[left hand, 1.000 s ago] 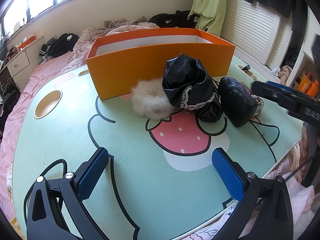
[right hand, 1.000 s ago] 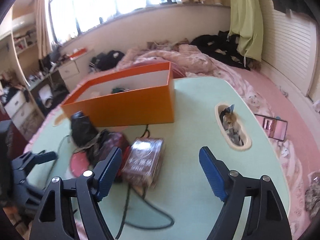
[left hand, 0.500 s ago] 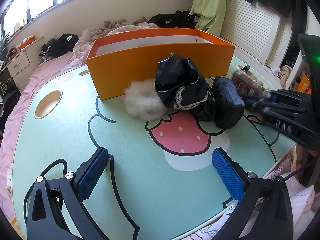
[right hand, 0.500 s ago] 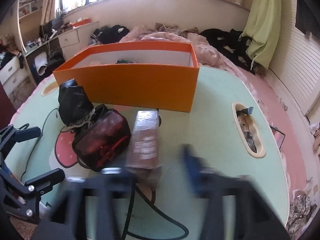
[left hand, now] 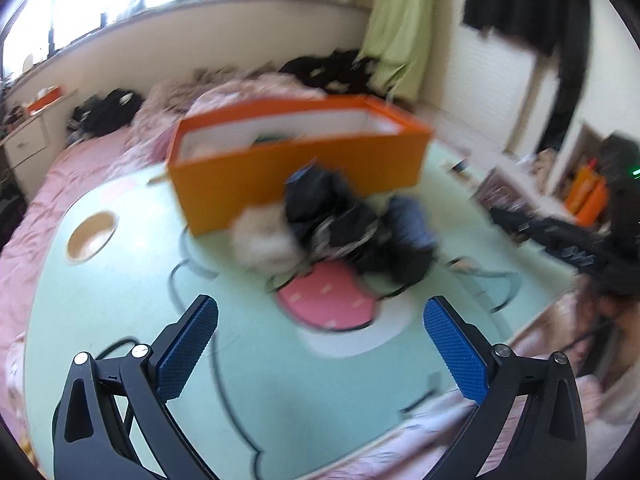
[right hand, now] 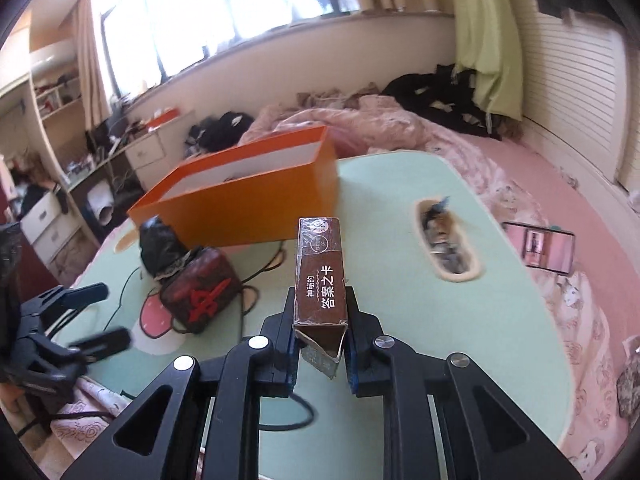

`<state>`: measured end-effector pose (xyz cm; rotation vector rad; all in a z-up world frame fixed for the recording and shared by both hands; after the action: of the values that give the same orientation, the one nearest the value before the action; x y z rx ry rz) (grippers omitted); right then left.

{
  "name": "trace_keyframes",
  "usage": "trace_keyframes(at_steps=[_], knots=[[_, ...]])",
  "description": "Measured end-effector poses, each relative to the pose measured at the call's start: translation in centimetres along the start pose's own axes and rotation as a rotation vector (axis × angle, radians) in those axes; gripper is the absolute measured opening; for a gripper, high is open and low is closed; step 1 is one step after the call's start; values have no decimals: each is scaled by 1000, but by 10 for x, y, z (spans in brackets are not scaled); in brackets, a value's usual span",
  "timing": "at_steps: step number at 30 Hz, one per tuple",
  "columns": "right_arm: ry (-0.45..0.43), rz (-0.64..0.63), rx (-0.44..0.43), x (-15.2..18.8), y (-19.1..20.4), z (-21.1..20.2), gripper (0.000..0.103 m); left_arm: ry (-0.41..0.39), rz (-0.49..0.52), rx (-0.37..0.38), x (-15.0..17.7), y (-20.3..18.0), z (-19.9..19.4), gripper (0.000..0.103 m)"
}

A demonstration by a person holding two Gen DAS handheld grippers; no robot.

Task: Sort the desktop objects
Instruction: 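Grasp the brown printed card box with the right gripper, then grasp the dark red pouch with the left gripper while the right holds the card box, then carry both items over the orange box and open both grippers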

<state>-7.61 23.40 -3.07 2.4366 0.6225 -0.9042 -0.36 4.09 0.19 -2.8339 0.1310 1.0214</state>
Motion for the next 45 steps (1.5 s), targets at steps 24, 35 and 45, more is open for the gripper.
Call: trace_keyframes(at_steps=[24,35,45], knots=[[6,6,-35,14,10,6,18,207,75,149,-37,-59,69,29],[-10,-5,-76,4,20,1,18,-15,42,200,-57,-41,0,29],[-35,-108,-109,-97,67,24,18,-93,-72,-8,-123,39,-6,29]])
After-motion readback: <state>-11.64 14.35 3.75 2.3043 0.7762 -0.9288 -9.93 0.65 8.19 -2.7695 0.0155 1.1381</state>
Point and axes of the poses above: each gripper's, at about its wrist camera, not at the fingertips, and z roughly the way its jaws point, y to its left, x to its underside, the point moved 6 cm from there along z, roughly the way its jaws point, and after that the axes turned 7 degrees about y, right-handed, at the moved point
